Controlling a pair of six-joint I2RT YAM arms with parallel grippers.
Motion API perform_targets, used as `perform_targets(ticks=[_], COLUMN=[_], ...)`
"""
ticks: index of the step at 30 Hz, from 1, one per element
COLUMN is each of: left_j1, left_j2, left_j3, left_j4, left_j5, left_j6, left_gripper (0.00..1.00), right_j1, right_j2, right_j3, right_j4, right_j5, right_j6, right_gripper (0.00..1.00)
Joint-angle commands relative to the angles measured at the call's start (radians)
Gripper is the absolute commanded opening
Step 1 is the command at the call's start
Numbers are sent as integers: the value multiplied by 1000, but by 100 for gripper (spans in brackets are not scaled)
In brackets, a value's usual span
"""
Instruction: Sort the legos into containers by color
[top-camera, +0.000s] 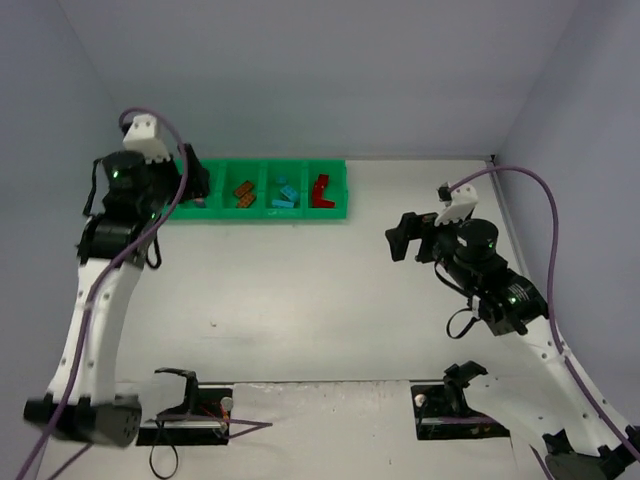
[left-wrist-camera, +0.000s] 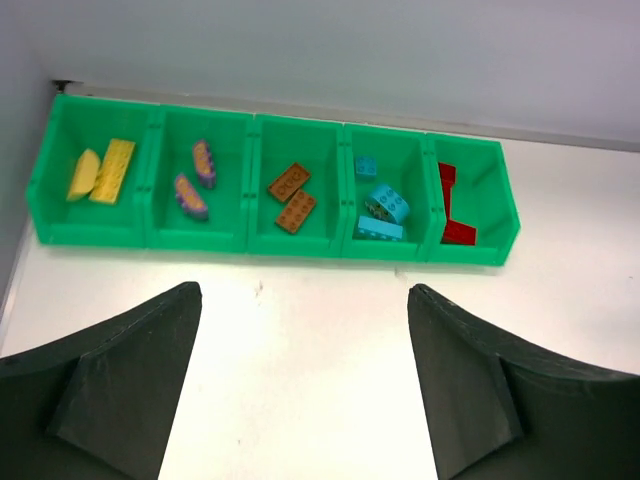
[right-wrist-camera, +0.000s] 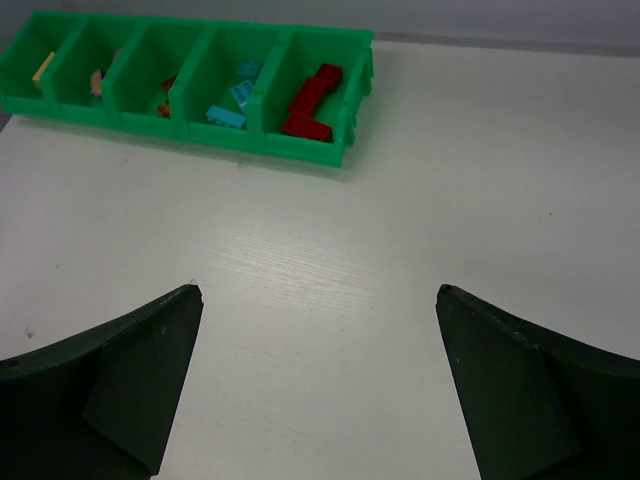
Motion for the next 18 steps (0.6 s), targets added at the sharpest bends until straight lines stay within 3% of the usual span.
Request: perform_targets(ticks=[1, 9, 18], left_j1=[4, 5, 5], left_j2=[-202, -581, -744], left_j3=[-93, -341, -466], left_j4=[-114, -266, -292], left_j5=[-55, -154, -180], left_j6=[-43, -75, -111], left_gripper=[77, 78, 79], right_j1=[-4, -3, -4], right_j2=[-47, -156, -274], right_j3=[68, 58, -71], right_j4=[-18, -85, -88], right_j5=[85, 156, 239], right_j6=[2, -32, -13], right_gripper=[100, 100, 100])
